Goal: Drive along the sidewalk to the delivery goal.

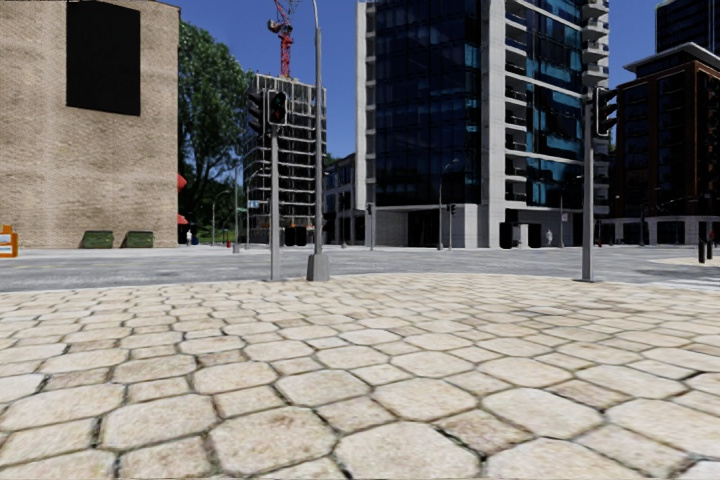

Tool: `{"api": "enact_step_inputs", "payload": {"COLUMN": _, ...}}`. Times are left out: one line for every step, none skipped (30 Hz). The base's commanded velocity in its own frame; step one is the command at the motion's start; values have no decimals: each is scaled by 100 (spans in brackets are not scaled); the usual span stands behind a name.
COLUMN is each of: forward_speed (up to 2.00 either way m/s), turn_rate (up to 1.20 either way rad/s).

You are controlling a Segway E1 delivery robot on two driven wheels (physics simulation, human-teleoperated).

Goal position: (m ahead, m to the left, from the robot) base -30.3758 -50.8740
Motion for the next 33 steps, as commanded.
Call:
{"api": "enact_step_inputs", "payload": {"forward_speed": 144, "turn_rate": -70}}
{"api": "enact_step_inputs", "payload": {"forward_speed": 144, "turn_rate": -70}}
{"api": "enact_step_inputs", "payload": {"forward_speed": 144, "turn_rate": -70}}
{"api": "enact_step_inputs", "payload": {"forward_speed": 144, "turn_rate": -70}}
{"api": "enact_step_inputs", "payload": {"forward_speed": 144, "turn_rate": -70}}
{"api": "enact_step_inputs", "payload": {"forward_speed": 144, "turn_rate": -70}}
{"api": "enact_step_inputs", "payload": {"forward_speed": 144, "turn_rate": -70}}
{"api": "enact_step_inputs", "payload": {"forward_speed": 144, "turn_rate": -70}}
{"api": "enact_step_inputs", "payload": {"forward_speed": 144, "turn_rate": -70}}
{"api": "enact_step_inputs", "payload": {"forward_speed": 144, "turn_rate": -70}}
{"api": "enact_step_inputs", "payload": {"forward_speed": 144, "turn_rate": -70}}
{"api": "enact_step_inputs", "payload": {"forward_speed": 144, "turn_rate": -70}}
{"api": "enact_step_inputs", "payload": {"forward_speed": 144, "turn_rate": -70}}
{"api": "enact_step_inputs", "payload": {"forward_speed": 144, "turn_rate": -70}}
{"api": "enact_step_inputs", "payload": {"forward_speed": 145, "turn_rate": -70}}
{"api": "enact_step_inputs", "payload": {"forward_speed": 145, "turn_rate": -70}}
{"api": "enact_step_inputs", "payload": {"forward_speed": 145, "turn_rate": -70}}
{"api": "enact_step_inputs", "payload": {"forward_speed": 146, "turn_rate": -70}}
{"api": "enact_step_inputs", "payload": {"forward_speed": 146, "turn_rate": -70}}
{"api": "enact_step_inputs", "payload": {"forward_speed": 148, "turn_rate": -70}}
{"api": "enact_step_inputs", "payload": {"forward_speed": 148, "turn_rate": -70}}
{"api": "enact_step_inputs", "payload": {"forward_speed": 149, "turn_rate": -70}}
{"api": "enact_step_inputs", "payload": {"forward_speed": 149, "turn_rate": -70}}
{"api": "enact_step_inputs", "payload": {"forward_speed": 150, "turn_rate": -70}}
{"api": "enact_step_inputs", "payload": {"forward_speed": 151, "turn_rate": -70}}
{"api": "enact_step_inputs", "payload": {"forward_speed": 151, "turn_rate": -70}}
{"api": "enact_step_inputs", "payload": {"forward_speed": 152, "turn_rate": -63}}
{"api": "enact_step_inputs", "payload": {"forward_speed": 161, "turn_rate": -56}}
{"api": "enact_step_inputs", "payload": {"forward_speed": 175, "turn_rate": -50}}
{"api": "enact_step_inputs", "payload": {"forward_speed": 187, "turn_rate": -48}}
{"api": "enact_step_inputs", "payload": {"forward_speed": 187, "turn_rate": -48}}
{"api": "enact_step_inputs", "payload": {"forward_speed": 189, "turn_rate": -48}}
{"api": "enact_step_inputs", "payload": {"forward_speed": 190, "turn_rate": -48}}
